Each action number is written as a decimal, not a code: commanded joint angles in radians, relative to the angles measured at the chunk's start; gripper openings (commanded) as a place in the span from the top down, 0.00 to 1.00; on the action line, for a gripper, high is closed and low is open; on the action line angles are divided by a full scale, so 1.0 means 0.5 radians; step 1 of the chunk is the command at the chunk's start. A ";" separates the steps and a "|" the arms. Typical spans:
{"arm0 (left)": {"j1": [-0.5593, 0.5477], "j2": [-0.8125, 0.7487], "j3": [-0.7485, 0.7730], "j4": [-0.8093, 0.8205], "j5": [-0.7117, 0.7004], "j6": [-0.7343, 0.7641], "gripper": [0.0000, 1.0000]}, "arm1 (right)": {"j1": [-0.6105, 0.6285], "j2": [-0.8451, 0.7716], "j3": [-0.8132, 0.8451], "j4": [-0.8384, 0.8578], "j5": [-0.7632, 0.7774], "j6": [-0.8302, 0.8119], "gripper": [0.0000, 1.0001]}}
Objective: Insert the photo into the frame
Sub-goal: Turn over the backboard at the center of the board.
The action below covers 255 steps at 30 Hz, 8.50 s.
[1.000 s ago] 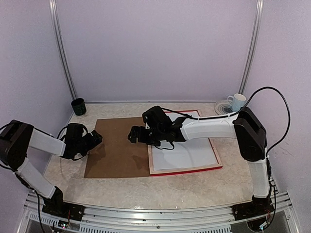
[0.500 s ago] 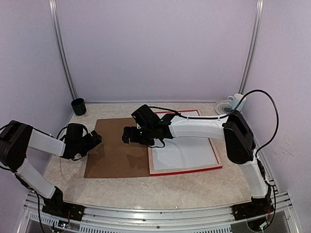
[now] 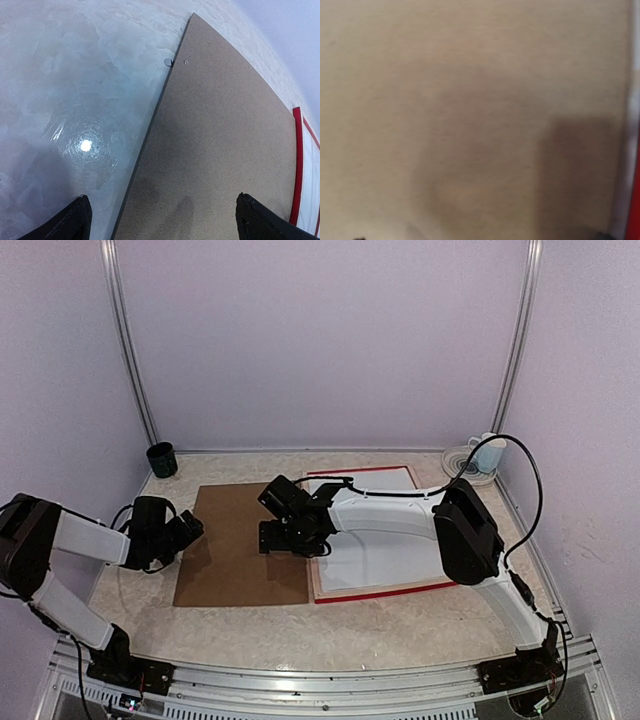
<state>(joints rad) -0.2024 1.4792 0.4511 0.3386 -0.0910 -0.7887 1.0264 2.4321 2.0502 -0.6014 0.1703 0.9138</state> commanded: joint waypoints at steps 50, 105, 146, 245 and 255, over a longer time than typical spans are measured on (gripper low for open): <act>-0.075 0.218 0.043 0.071 0.282 -0.031 0.01 | -0.144 -0.347 -0.490 0.665 -0.419 -0.089 0.01; -0.606 0.066 0.199 -0.212 -0.114 -0.166 0.01 | -0.323 -0.902 -1.272 0.857 -0.367 -0.055 0.01; -0.743 0.006 0.116 -0.465 -0.069 -0.260 0.01 | -0.361 -0.789 -1.209 0.746 -0.473 -0.199 0.01; -0.611 -0.331 -0.047 -0.298 -0.001 -0.261 0.01 | -0.110 -0.530 -0.150 1.248 -1.605 -0.082 0.05; -0.667 -0.236 0.013 -0.213 0.012 -0.260 0.01 | -0.108 -0.621 -0.314 1.317 -1.626 -0.091 0.05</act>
<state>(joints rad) -0.5220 1.3388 0.4397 0.1921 -0.1101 -0.9199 0.9657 2.1502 1.9362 0.0303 -0.6289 0.8764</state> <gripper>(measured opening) 0.989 0.953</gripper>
